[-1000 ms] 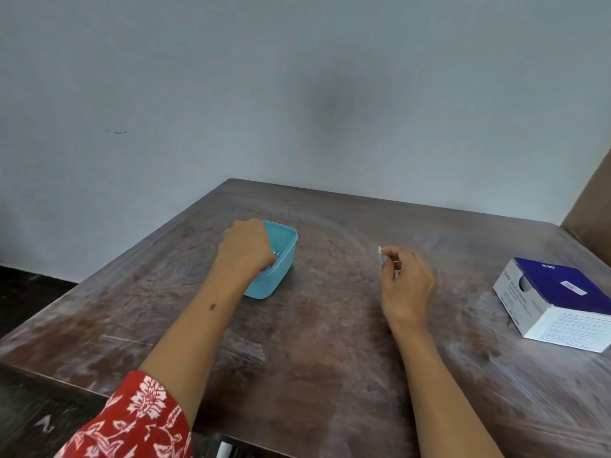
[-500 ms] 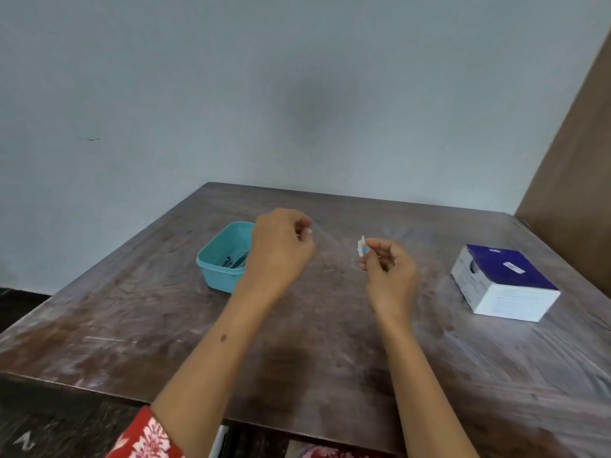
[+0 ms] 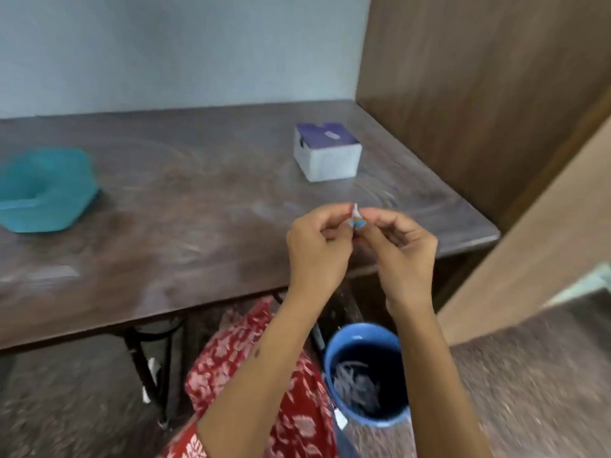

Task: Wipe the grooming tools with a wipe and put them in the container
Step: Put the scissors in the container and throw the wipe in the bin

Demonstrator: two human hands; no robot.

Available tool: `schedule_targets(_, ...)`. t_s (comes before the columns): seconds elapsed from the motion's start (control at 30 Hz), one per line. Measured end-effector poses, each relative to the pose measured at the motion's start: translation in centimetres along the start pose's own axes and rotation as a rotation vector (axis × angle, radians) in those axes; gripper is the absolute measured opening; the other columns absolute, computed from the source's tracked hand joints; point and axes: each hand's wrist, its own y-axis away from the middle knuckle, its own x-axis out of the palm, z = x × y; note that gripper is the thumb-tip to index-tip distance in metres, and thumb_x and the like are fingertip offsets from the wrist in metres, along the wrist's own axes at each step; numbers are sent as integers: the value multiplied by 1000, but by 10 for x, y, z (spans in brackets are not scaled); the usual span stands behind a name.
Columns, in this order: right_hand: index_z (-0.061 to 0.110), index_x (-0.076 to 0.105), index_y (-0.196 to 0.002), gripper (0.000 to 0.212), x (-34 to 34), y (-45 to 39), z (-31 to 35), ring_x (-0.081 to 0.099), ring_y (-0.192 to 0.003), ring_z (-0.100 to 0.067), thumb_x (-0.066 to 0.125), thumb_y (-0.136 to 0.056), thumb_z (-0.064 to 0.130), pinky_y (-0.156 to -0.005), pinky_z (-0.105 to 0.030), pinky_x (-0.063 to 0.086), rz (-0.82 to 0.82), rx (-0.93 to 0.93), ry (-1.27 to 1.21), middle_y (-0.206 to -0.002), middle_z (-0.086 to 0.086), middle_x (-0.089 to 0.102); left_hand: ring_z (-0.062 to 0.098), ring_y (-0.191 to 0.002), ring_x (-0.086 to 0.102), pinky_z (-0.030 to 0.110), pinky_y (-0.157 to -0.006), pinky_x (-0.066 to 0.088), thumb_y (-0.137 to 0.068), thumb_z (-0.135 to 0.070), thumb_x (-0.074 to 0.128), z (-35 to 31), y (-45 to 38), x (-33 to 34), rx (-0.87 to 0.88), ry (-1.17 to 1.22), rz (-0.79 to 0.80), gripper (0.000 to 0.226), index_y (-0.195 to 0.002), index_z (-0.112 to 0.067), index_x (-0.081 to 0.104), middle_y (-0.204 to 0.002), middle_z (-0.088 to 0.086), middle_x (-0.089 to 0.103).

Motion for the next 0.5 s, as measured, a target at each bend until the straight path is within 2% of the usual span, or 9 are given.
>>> schedule_targets(0.07,15,71,-81,20,-33,12,-17,70,-72,-19,65,-82,-4,-68,-30,57,-89,43,41,-76,-3,73,14,-78,70,41,-77,58,-79,0,61,16,20,26,-48,-20,58,30,-82,-29,71,-82,-2,73)
schedule_targets(0.13,15,69,-78,22,-64,25,-38,67,-67,-16,65,-81,-7,-67,-30,55,-186,106,78,-69,0,71,8,-74,69,28,-75,58,-79,1,62,28,37,48,-29,-67,65,23,-86,-19,71,-80,-4,72)
schedule_targets(0.2,10,68,-81,18,-87,38,-56,65,-69,-21,64,-81,-8,-68,-34,54,-240,182,91,-71,-8,69,4,-71,67,16,-69,54,-78,2,62,31,46,65,54,-136,74,20,-87,-14,70,-79,-5,70)
schedule_targets(0.27,-1,66,-89,12,-103,49,-69,65,-66,-20,63,-81,-9,-65,-31,55,-277,242,42,-72,-13,68,7,-70,67,22,-71,56,-77,1,61,33,50,79,130,-215,153,18,-86,-12,70,-79,-2,71)
schedule_targets(0.37,1,64,-96,18,-117,53,-79,66,-66,-9,60,-82,-11,-61,-22,54,-345,246,-59,-72,0,71,15,-74,68,33,-73,57,-76,-4,59,53,56,97,113,-268,267,15,-86,-9,70,-81,3,72)
schedule_targets(0.43,5,64,-96,21,-122,49,-87,67,-74,-9,58,-83,-11,-65,-22,54,-343,238,-57,-78,3,72,14,-71,68,32,-70,57,-78,-5,61,73,59,104,33,-265,312,11,-84,-9,70,-79,3,72)
schedule_targets(0.5,5,66,-94,18,-126,43,-101,68,-74,-11,60,-84,-8,-67,-23,54,-330,271,12,-79,1,72,7,-67,66,22,-68,57,-80,-1,62,94,57,108,-87,-248,331,12,-83,-8,72,-78,4,72)
